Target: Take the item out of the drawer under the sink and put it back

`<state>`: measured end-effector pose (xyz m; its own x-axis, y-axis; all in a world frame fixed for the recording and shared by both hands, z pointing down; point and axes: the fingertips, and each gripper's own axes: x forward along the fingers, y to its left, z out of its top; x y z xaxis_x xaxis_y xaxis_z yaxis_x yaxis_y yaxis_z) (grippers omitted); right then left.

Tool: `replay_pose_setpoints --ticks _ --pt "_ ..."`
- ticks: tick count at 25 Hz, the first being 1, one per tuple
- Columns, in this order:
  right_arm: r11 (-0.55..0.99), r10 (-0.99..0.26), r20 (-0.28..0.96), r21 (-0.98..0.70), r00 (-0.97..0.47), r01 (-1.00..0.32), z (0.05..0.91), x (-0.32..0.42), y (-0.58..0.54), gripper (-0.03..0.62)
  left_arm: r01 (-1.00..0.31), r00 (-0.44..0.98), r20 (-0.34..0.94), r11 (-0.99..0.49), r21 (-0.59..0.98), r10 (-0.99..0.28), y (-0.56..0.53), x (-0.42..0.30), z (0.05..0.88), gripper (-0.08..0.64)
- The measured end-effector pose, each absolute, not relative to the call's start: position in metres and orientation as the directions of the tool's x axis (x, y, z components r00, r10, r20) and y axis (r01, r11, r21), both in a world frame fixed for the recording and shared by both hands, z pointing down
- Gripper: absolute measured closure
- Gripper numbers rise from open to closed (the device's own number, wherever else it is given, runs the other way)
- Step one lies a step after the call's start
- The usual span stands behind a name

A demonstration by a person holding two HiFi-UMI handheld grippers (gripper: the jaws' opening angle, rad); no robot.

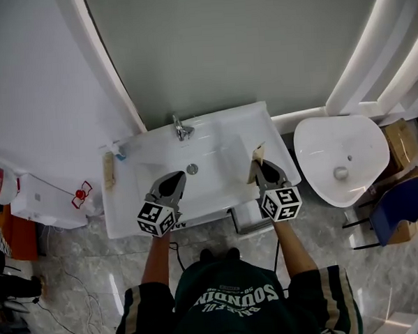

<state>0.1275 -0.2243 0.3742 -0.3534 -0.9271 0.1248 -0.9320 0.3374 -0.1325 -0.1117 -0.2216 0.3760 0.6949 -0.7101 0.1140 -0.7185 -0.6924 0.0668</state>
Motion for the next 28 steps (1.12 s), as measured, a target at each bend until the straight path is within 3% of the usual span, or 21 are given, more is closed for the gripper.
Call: replay_pose_setpoints --ticks 12,28 --pt "0.336 -0.928 0.126 -0.121 -0.351 -0.934 0.379 0.132 -0.213 0.557 -0.708 0.706 0.117 -0.700 0.091 -0.699 -0.215 -0.102 0.385 0.509" --pt "0.260 -0.918 0.261 -0.169 -0.298 -0.951 0.449 0.161 -0.169 0.557 -0.633 0.772 0.215 -0.752 0.182 -0.598 -0.185 -0.051 0.445 0.509"
